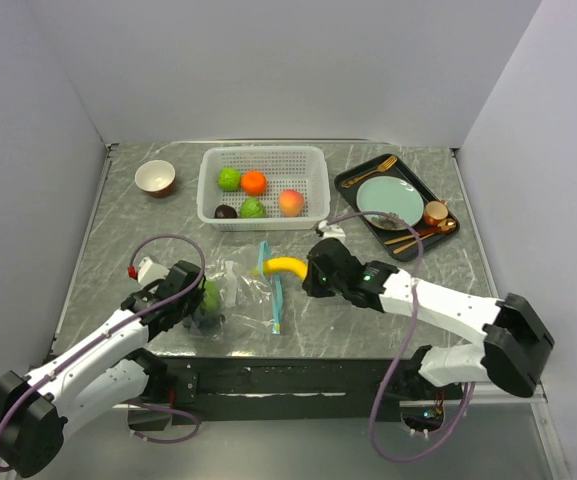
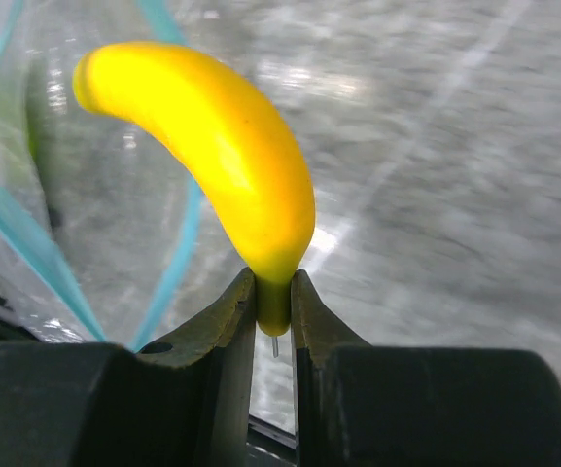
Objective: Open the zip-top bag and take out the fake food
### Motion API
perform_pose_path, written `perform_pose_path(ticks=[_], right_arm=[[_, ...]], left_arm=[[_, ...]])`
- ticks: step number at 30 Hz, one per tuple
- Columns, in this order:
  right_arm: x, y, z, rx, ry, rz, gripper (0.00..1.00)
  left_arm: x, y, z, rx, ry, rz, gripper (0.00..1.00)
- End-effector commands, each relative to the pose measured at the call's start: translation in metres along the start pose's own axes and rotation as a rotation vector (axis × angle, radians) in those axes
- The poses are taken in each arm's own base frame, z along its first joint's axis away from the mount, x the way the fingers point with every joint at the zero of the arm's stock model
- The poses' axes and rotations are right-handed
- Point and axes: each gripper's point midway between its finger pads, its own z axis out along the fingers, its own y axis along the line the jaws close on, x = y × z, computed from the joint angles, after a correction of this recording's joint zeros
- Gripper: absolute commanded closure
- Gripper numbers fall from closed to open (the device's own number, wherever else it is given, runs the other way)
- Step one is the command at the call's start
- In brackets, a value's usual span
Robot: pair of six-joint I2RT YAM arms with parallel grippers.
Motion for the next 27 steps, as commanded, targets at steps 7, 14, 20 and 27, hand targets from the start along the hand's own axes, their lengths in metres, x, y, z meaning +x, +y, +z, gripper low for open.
perform_pose_path(ticks=[7, 14, 20, 27], right_arm=[[-0.051, -0.068, -0.054, 0.120, -0.163, 0.116, 0.85], [-0.165, -0.036, -0.042, 0.131, -0.311, 0.138, 0.85], [-0.241, -0.026, 0.023, 0.142, -0.334, 0.189, 0.86], [-0.289, -0.025, 0.090, 0.127, -0.289, 0.227, 0.52]], left_arm=[[-0.002, 0.029, -0.003, -0.105, -0.001, 0.073, 0.99], [-0.002, 0.029, -0.003, -0.096, 0.001, 0.075, 0.99], [-0.004, 0.017, -0.008, -0.062, 0.009, 0.084, 0.98], [-0.008, 0.004, -0.018, 0.000, 0.013, 0.081, 0.98]])
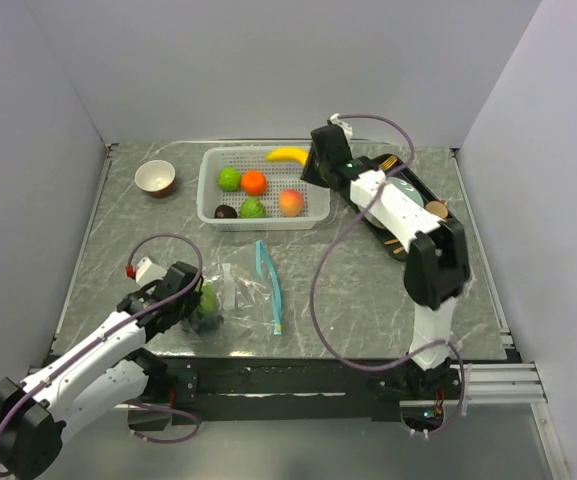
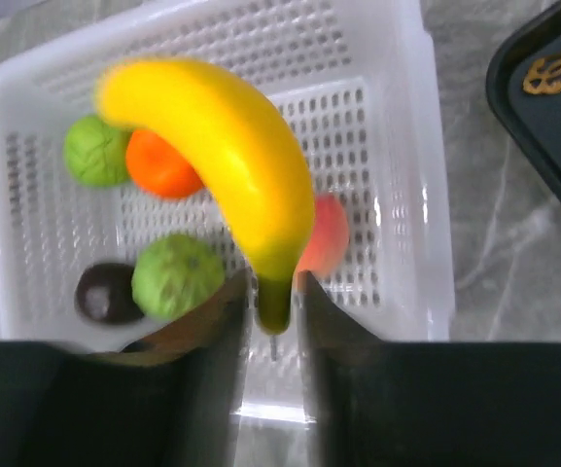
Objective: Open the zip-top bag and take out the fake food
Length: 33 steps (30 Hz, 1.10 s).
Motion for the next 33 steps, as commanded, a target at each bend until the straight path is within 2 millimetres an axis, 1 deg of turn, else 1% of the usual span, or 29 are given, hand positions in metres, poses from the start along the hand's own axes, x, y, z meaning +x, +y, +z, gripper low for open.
perform_pose_path(ticks=[1, 2, 3, 4, 6, 7, 8, 9, 10, 11, 12, 13, 14, 15, 16, 17, 18, 19, 20, 21, 22, 24, 25, 27, 28, 31, 32, 33], right_arm=[[-0.028, 0.017, 0.017, -0.024, -0.014, 0.006, 0.45], [-0.024, 0.015, 0.023, -0.012, -0.001, 0.000, 0.40], [-0.026, 0.014, 0.023, -0.007, -0.004, -0.004, 0.31], [-0.029, 0.014, 0.017, -0.008, -0.003, -0.005, 0.29], [-0.029, 0.017, 0.008, -0.033, 0.003, -0.003, 0.27], [-0.026, 0.016, -0.005, -0.044, 0.008, 0.001, 0.27], [-0.023, 0.016, -0.014, -0.061, 0.013, 0.009, 0.28], [-0.021, 0.021, -0.022, -0.106, 0.016, 0.030, 0.29], [-0.003, 0.015, -0.040, -0.128, 0.041, 0.035, 0.33], [0.006, 0.015, -0.048, -0.155, 0.049, 0.044, 0.40], [0.011, 0.019, -0.056, -0.197, 0.031, 0.071, 0.44], [0.042, 0.011, -0.071, -0.238, 0.091, 0.078, 0.49], [0.059, 0.013, -0.079, -0.281, 0.118, 0.084, 0.57], [0.066, 0.019, -0.084, -0.330, 0.108, 0.117, 0.60], [0.101, 0.010, -0.093, -0.367, 0.178, 0.119, 0.62], [0.115, 0.014, -0.099, -0.407, 0.201, 0.117, 0.64], [0.122, 0.019, -0.102, -0.445, 0.201, 0.128, 0.66], [0.143, 0.011, -0.105, -0.442, 0.246, 0.128, 0.66], [0.150, 0.018, -0.110, -0.488, 0.262, 0.126, 0.67], [0.157, 0.026, -0.114, -0.529, 0.273, 0.130, 0.67], [0.170, 0.023, -0.112, -0.526, 0.301, 0.134, 0.67], [0.186, 0.033, -0.117, -0.578, 0.341, 0.135, 0.67], [0.197, 0.035, -0.113, -0.581, 0.371, 0.134, 0.68], [0.206, 0.045, -0.115, -0.631, 0.396, 0.139, 0.68], [0.216, 0.050, -0.114, -0.644, 0.425, 0.135, 0.68], [0.229, 0.060, -0.111, -0.680, 0.466, 0.150, 0.68], [0.231, 0.063, -0.110, -0.687, 0.470, 0.156, 0.68], [0.235, 0.064, -0.107, -0.689, 0.486, 0.157, 0.68]], left_arm=[[-0.005, -0.005, -0.011, 0.021, 0.009, 0.027, 0.98], [-0.005, -0.005, -0.012, 0.026, 0.011, 0.031, 0.98], [-0.005, -0.006, -0.012, 0.027, 0.011, 0.035, 0.97], [-0.005, -0.006, -0.011, 0.024, 0.010, 0.037, 0.97], [-0.005, -0.005, -0.011, 0.026, 0.011, 0.043, 0.96], [-0.004, -0.006, -0.011, 0.031, 0.015, 0.043, 0.95], [-0.003, -0.006, -0.011, 0.033, 0.017, 0.043, 0.95], [-0.003, -0.007, -0.011, 0.036, 0.020, 0.044, 0.94], [-0.002, -0.006, -0.012, 0.040, 0.023, 0.044, 0.93], [-0.003, -0.006, -0.013, 0.043, 0.023, 0.043, 0.93], [-0.004, -0.006, -0.014, 0.044, 0.020, 0.042, 0.92], [-0.006, -0.003, -0.016, 0.041, 0.011, 0.042, 0.92], [-0.008, -0.003, -0.016, 0.040, 0.003, 0.039, 0.91], [-0.009, -0.002, -0.017, 0.040, -0.001, 0.038, 0.91], [-0.010, -0.003, -0.018, 0.046, -0.005, 0.033, 0.91], [-0.012, -0.001, -0.019, 0.037, -0.011, 0.033, 0.91], [-0.013, 0.000, -0.020, 0.032, -0.015, 0.031, 0.91], [-0.014, 0.001, -0.020, 0.025, -0.019, 0.029, 0.91], [-0.015, 0.004, -0.020, 0.009, -0.025, 0.027, 0.91], [-0.017, 0.003, -0.022, 0.011, -0.029, 0.021, 0.91], [-0.017, 0.004, -0.022, 0.009, -0.031, 0.016, 0.91], [-0.019, 0.009, -0.023, -0.012, -0.039, 0.003, 0.93], [-0.020, 0.013, -0.024, -0.030, -0.044, 0.000, 0.93], [-0.025, 0.018, -0.026, -0.060, -0.064, -0.022, 0.92], [-0.025, 0.017, -0.026, -0.062, -0.065, -0.023, 0.92], [-0.028, 0.014, -0.029, -0.065, -0.068, -0.025, 0.90], [-0.031, 0.012, -0.032, -0.065, -0.073, -0.027, 0.89], [-0.033, 0.015, -0.033, -0.078, -0.084, -0.023, 0.87]])
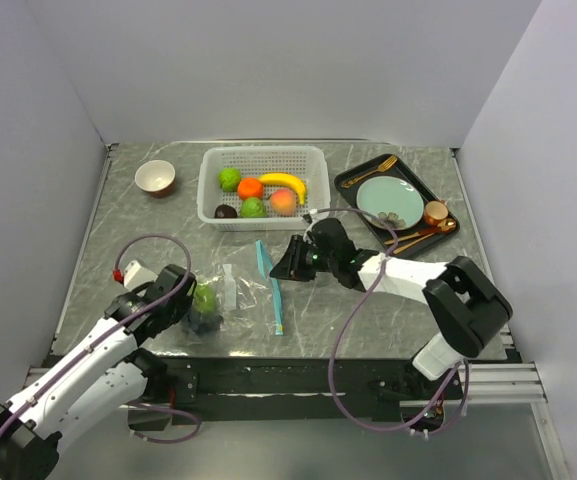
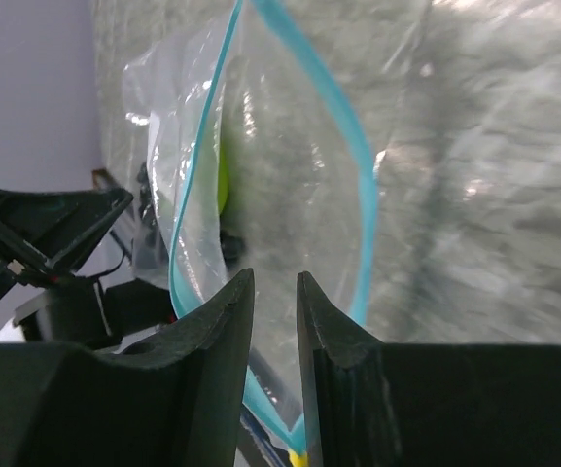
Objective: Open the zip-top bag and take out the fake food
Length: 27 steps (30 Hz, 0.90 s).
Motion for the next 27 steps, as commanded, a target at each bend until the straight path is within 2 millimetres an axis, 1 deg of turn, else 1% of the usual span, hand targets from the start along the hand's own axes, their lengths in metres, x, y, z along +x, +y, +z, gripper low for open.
perform_pose_path(ticks=[1, 2, 4, 5, 6, 7, 8, 9, 10, 11, 13, 15, 18, 19, 21, 22, 23, 24, 25, 27], right_arm=[[0.001, 0.030, 0.013, -0.137, 0.015, -0.005, 0.68], [0.002, 0.029, 0.016, -0.139, 0.021, 0.001, 0.68], [0.008, 0.029, 0.023, -0.166, 0.056, 0.011, 0.68], [0.008, 0.033, 0.025, -0.191, 0.056, 0.023, 0.68], [0.011, 0.029, 0.031, -0.190, 0.071, 0.036, 0.68], [0.017, 0.032, 0.033, -0.206, 0.097, 0.048, 0.68], [0.016, 0.036, 0.036, -0.227, 0.096, 0.044, 0.68], [0.020, 0.034, 0.040, -0.228, 0.108, 0.051, 0.68], [0.021, 0.034, 0.041, -0.231, 0.114, 0.059, 0.68], [0.023, 0.034, 0.044, -0.234, 0.117, 0.056, 0.67], [0.024, 0.031, 0.047, -0.220, 0.116, 0.054, 0.67], [0.027, 0.028, 0.049, -0.212, 0.121, 0.057, 0.68], [0.028, 0.024, 0.051, -0.202, 0.121, 0.058, 0.68], [0.028, 0.024, 0.051, -0.205, 0.123, 0.060, 0.67], [0.029, 0.024, 0.053, -0.203, 0.126, 0.060, 0.68], [0.030, 0.023, 0.053, -0.200, 0.125, 0.051, 0.67], [0.030, 0.021, 0.054, -0.189, 0.127, 0.053, 0.68], [0.029, 0.019, 0.054, -0.179, 0.120, 0.051, 0.68], [0.030, 0.018, 0.054, -0.174, 0.120, 0.047, 0.68], [0.028, 0.011, 0.055, -0.136, 0.103, 0.047, 0.68]], left_arm=[[-0.020, -0.003, -0.011, -0.023, -0.063, -0.025, 0.85], [-0.022, -0.005, -0.013, -0.019, -0.067, -0.027, 0.82], [-0.022, -0.005, -0.013, -0.015, -0.065, -0.023, 0.78], [-0.020, -0.004, -0.011, -0.017, -0.061, -0.022, 0.76], [-0.018, -0.004, -0.009, -0.023, -0.057, -0.017, 0.75], [-0.017, -0.005, -0.007, -0.024, -0.053, -0.012, 0.73], [-0.016, -0.005, -0.006, -0.030, -0.051, -0.009, 0.71], [-0.014, -0.005, -0.003, -0.042, -0.046, 0.001, 0.69], [-0.012, -0.006, -0.001, -0.042, -0.042, 0.000, 0.62], [-0.011, -0.006, 0.000, -0.044, -0.037, 0.004, 0.57], [-0.009, -0.004, 0.003, -0.048, -0.035, 0.011, 0.51], [-0.009, -0.005, 0.004, -0.037, -0.040, 0.006, 0.48], [-0.007, -0.006, 0.006, -0.019, -0.040, 0.004, 0.48], [-0.006, -0.005, 0.008, -0.022, -0.038, 0.004, 0.52], [-0.003, -0.006, 0.009, -0.018, -0.028, 0.005, 0.56], [-0.003, -0.005, 0.009, -0.020, -0.026, 0.007, 0.60], [-0.002, -0.005, 0.009, -0.024, -0.021, 0.011, 0.62], [-0.001, 0.000, 0.007, -0.041, -0.013, 0.020, 0.62], [-0.004, -0.003, 0.002, -0.034, -0.015, 0.017, 0.62], [-0.010, -0.002, -0.005, -0.031, -0.024, 0.013, 0.60]])
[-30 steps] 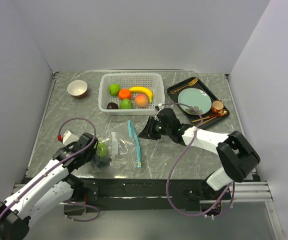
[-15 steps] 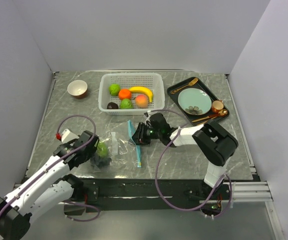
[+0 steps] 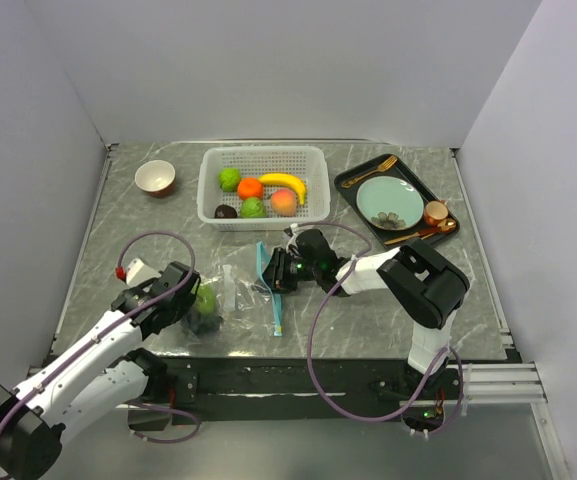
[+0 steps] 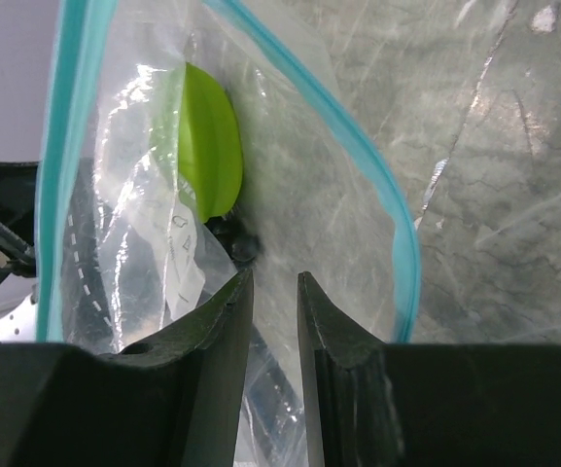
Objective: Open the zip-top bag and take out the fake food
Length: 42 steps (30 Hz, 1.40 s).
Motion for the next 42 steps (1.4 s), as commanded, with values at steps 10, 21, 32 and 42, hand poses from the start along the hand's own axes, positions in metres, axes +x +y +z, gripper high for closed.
perform_pose_path(ticks=[10, 21, 32, 42], right_arm=[[-0.030, -0.038, -0.003, 0.155, -0.119, 0.017, 0.70], [-0.039, -0.054, -0.008, 0.165, -0.131, 0.058, 0.72], [-0.040, -0.045, -0.011, 0.142, -0.130, 0.042, 0.72], [-0.035, -0.027, -0.011, 0.109, -0.121, -0.008, 0.71]], left_arm=[[0.008, -0.001, -0.030, -0.016, 0.112, 0.049, 0.62], [0.026, 0.017, -0.045, -0.048, 0.166, 0.089, 0.63], [0.036, 0.022, -0.044, -0.074, 0.198, 0.109, 0.61], [0.042, 0.013, -0.045, 0.010, 0.222, 0.095, 0.70]])
